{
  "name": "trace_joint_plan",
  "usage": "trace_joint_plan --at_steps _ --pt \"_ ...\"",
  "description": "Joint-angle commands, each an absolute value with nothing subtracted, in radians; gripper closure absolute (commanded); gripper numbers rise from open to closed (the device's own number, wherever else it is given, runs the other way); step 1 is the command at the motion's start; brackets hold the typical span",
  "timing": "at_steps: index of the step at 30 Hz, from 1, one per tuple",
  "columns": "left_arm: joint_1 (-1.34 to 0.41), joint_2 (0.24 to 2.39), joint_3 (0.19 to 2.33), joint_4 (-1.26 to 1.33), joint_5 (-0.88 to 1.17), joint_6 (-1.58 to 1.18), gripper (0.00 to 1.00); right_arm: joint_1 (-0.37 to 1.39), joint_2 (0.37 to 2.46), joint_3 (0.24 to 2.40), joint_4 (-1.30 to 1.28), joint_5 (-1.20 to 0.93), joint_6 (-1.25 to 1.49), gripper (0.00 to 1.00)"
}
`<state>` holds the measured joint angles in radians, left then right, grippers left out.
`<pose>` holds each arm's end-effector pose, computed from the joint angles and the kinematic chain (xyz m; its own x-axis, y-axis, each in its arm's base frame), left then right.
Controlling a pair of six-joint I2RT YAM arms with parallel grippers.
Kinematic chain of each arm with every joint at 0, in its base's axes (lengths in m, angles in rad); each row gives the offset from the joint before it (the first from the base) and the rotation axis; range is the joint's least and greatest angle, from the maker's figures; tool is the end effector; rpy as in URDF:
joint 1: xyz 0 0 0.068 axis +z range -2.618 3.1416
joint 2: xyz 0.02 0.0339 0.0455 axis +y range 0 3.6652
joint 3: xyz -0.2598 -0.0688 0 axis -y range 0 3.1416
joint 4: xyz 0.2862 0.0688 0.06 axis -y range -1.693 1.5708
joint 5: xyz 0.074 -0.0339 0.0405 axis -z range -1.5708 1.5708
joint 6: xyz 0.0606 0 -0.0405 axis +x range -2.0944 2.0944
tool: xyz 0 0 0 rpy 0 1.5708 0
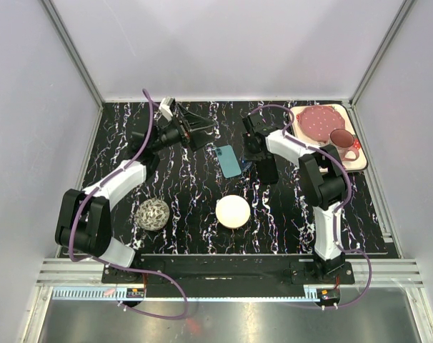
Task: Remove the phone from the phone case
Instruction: Remove the phone case from the phone.
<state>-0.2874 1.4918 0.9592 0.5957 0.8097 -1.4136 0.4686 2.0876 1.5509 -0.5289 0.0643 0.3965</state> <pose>0.3636 -0.1532 0.2862 -0.8681 -0.4538 -0.2013 0.1988 0.0538 -0.9786 0.4390 0.2179 0.1269 -0.8835 -0.0153 -0.4681 -0.0886 0.9869 0.1350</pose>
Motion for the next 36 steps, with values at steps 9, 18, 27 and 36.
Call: trace_joint_plan --at_steps 9,18,27,36 --pt "-0.316 1.5 0.971 0.536 0.778 -1.299 0.01 0.466 2.234 1.542 -0.403 0.023 0.403 0.78" --pt "-0.478 1.65 1.184 0.009 0.589 -0.835 0.02 0.46 2.174 1.494 -0.41 -0.083 0.362 1.0" --pt "-0.515 1.695 1.192 0.018 0.529 -0.755 0.05 0.462 2.059 1.551 -0.583 -0.046 0.38 1.0" --pt "-0.563 1.595 1.109 0.041 0.316 -0.58 0.01 0.46 2.028 1.71 -0.791 -0.116 0.42 1.0"
